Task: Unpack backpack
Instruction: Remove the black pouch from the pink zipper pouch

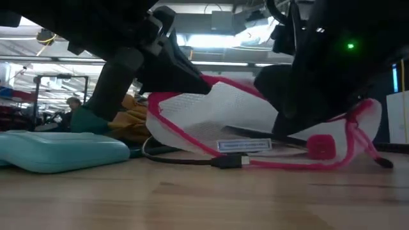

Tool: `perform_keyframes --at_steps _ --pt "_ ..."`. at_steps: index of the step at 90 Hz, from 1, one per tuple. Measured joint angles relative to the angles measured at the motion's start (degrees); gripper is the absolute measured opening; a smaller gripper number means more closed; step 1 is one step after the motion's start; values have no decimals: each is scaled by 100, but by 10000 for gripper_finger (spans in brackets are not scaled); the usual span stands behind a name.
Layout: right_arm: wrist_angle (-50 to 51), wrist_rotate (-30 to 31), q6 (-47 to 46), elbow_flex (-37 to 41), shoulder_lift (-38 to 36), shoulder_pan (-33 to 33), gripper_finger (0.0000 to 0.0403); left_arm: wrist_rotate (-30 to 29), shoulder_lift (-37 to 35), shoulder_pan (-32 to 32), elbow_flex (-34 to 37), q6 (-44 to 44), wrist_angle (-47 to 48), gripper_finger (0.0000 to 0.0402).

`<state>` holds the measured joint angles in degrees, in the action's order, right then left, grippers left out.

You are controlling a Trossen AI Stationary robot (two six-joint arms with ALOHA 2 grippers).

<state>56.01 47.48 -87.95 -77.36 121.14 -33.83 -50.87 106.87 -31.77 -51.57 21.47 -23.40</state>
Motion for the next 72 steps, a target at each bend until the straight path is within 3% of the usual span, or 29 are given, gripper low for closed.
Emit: perform_keyframes --at_steps 53,72 --pt "1474 -518 -1909 0 0 -435 128 108 0 -1 0 122 -251 0" --pt "1700 -580 -1939 2 0 -442 127 332 0 -15 -68 150 -311 0"
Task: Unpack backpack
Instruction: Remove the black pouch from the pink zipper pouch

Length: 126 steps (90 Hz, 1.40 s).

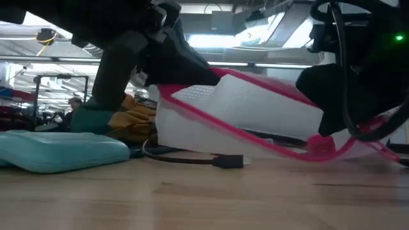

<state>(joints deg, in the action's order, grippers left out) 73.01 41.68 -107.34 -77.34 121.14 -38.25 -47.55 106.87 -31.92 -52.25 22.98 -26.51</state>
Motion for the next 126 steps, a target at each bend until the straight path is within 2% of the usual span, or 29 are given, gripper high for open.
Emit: perform_keyframes --at_steps 11,21,31,43,48,71,91,109,126 --pt "-243 308 166 12 0 3 127 86 0 -3 0 1 30 0" --pt "-886 756 811 13 0 39 127 99 0 -9 0 14 11 0" --pt "-1640 1095 1946 13 2 90 127 101 0 -9 0 17 -11 0" --pt "-2747 1488 3952 13 2 82 127 101 0 -9 0 21 -15 0" --pt "-3144 1506 4652 13 2 80 127 101 0 -9 0 45 -17 0" --pt "-4158 1277 6272 11 2 88 127 99 0 -7 0 122 -19 0" --pt "-4553 832 6356 79 2 148 127 99 0 -7 0 121 -19 0" --pt "-5526 372 6440 537 7 317 127 99 0 -3 0 119 -19 0" --pt "-6400 198 6925 565 7 114 126 99 0 7 0 112 5 0"
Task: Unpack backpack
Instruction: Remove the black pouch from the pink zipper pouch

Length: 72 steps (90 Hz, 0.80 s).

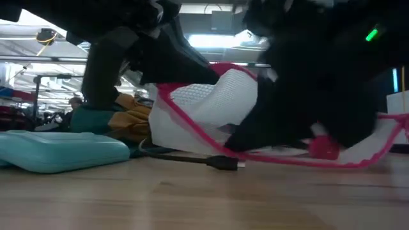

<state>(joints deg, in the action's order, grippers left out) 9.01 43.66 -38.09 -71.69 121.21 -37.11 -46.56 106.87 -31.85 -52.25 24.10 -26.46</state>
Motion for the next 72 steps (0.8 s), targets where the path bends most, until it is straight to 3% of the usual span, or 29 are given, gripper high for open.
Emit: perform_keyframes --at_steps 11,36,61,72 --pt "-421 -132 298 -143 1 -267 126 -1 0 15 0 9 0 0" --pt "-1001 -167 -269 -154 47 -538 126 -6 0 10 0 -7 2 0" --pt "-1225 -294 -843 -141 534 -66 126 -11 0 -5 -4 10 -72 0" --pt "-1245 144 -909 -139 570 52 126 -9 0 -42 -4 31 -63 0"
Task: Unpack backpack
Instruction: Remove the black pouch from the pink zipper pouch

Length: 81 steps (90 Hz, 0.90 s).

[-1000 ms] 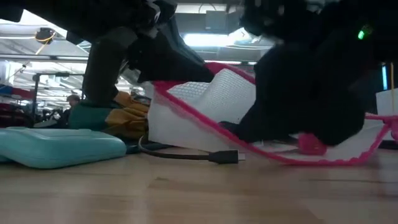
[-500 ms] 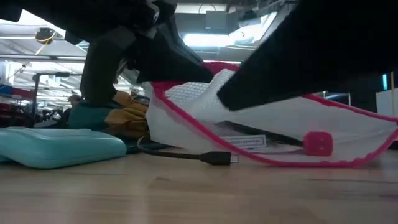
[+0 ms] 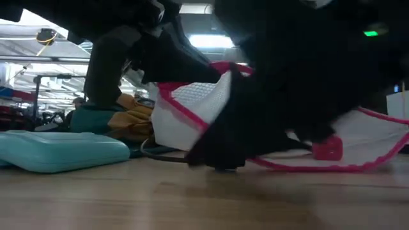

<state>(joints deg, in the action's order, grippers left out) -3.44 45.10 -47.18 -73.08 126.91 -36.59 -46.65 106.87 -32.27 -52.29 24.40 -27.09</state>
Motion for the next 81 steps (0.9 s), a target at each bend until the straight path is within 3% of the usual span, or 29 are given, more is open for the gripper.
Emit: perform_keyframes --at_steps 15,29,60,81 --pt "16 512 102 -2 -28 -14 127 2 0 -59 0 13 59 0" --pt "44 565 111 -2 -34 -84 126 10 0 -68 0 9 124 0" --pt "51 2016 63 -7 -201 -642 127 15 0 -68 0 -24 164 0" --pt "1252 2404 -1126 -7 -203 -493 127 20 0 -70 0 -28 124 0"
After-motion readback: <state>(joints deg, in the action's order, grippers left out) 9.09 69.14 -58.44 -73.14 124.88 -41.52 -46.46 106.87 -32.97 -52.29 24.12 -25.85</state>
